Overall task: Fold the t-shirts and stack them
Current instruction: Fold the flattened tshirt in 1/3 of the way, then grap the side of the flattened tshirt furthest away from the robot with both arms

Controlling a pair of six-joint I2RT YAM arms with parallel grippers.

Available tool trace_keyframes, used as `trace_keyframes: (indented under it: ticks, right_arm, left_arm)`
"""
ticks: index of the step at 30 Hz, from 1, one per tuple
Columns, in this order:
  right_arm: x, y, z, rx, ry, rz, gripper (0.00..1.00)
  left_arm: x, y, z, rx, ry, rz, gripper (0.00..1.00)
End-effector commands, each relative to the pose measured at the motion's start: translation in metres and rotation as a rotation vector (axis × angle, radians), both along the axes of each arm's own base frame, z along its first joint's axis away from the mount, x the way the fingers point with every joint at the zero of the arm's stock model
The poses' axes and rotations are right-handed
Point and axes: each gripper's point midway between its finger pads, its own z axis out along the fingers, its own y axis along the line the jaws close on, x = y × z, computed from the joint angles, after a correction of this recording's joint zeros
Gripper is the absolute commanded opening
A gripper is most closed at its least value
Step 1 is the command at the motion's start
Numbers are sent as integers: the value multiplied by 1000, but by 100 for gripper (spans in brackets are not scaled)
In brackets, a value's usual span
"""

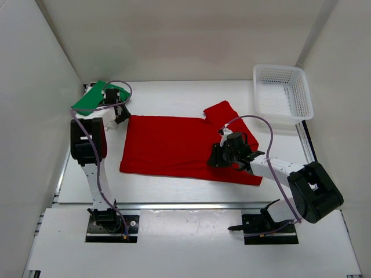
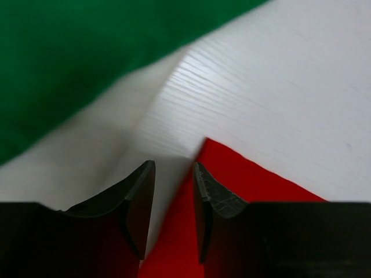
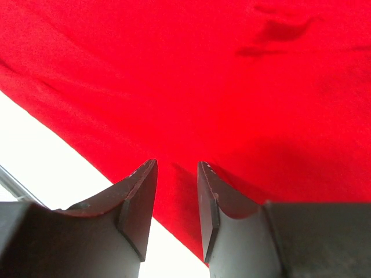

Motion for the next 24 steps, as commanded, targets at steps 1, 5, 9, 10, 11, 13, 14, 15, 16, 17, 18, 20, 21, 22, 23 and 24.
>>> trace_keyframes:
  ticks: [1, 5, 9, 10, 11, 13, 14, 15, 16, 17, 18, 20, 21, 22, 23, 24]
  right_arm:
    - [5, 9, 5, 48, -45, 46, 32]
    - [6, 11, 5, 63, -39, 56, 32]
    - [8, 13, 8, 70, -45, 58, 32]
    - [6, 11, 4, 66, -38, 59, 32]
    - [8, 13, 6, 71, -42, 54, 31]
    - [9, 13, 7, 76, -44, 62, 31]
    - [11, 14, 10, 83, -50, 58, 31]
    - [9, 14, 8, 80, -44, 64, 31]
    - [9, 15, 8, 81, -43, 66, 32]
    - [9, 12, 8, 80, -41, 62, 32]
    - [9, 14, 10, 80, -51, 64, 31]
    - [9, 14, 12, 84, -53, 60, 31]
    - [10, 14, 13, 86, -59, 61, 31]
    - [9, 14, 11, 81, -58, 64, 31]
    - [9, 13, 13, 81, -63, 58, 31]
    - [8, 13, 13, 81, -60, 62, 31]
  left_arm:
    - [8, 19, 21, 60, -27, 17, 44]
    - [20, 9, 16, 89, -6, -11, 45]
    - [31, -4, 21, 127, 9, -55, 49]
    - [33, -9, 21, 128, 11, -67, 51]
    - [32, -11, 18, 132, 23, -80, 52]
    - [34, -8, 16, 134, 36, -92, 53]
    - [37, -13, 19, 127, 35, -109, 52]
    - [35, -14, 11, 127, 62, -120, 50]
    - [35, -13, 12, 122, 74, -124, 49]
    - [37, -12, 11, 121, 77, -121, 47]
    - [35, -10, 9, 120, 92, -115, 46]
    - [31, -12, 5, 114, 104, -112, 45]
    - [34, -10, 12, 123, 78, -98, 47]
    - [29, -9, 7, 122, 91, -93, 47]
    - [28, -7, 8, 120, 79, -84, 48]
    - [29, -7, 14, 116, 63, -84, 48]
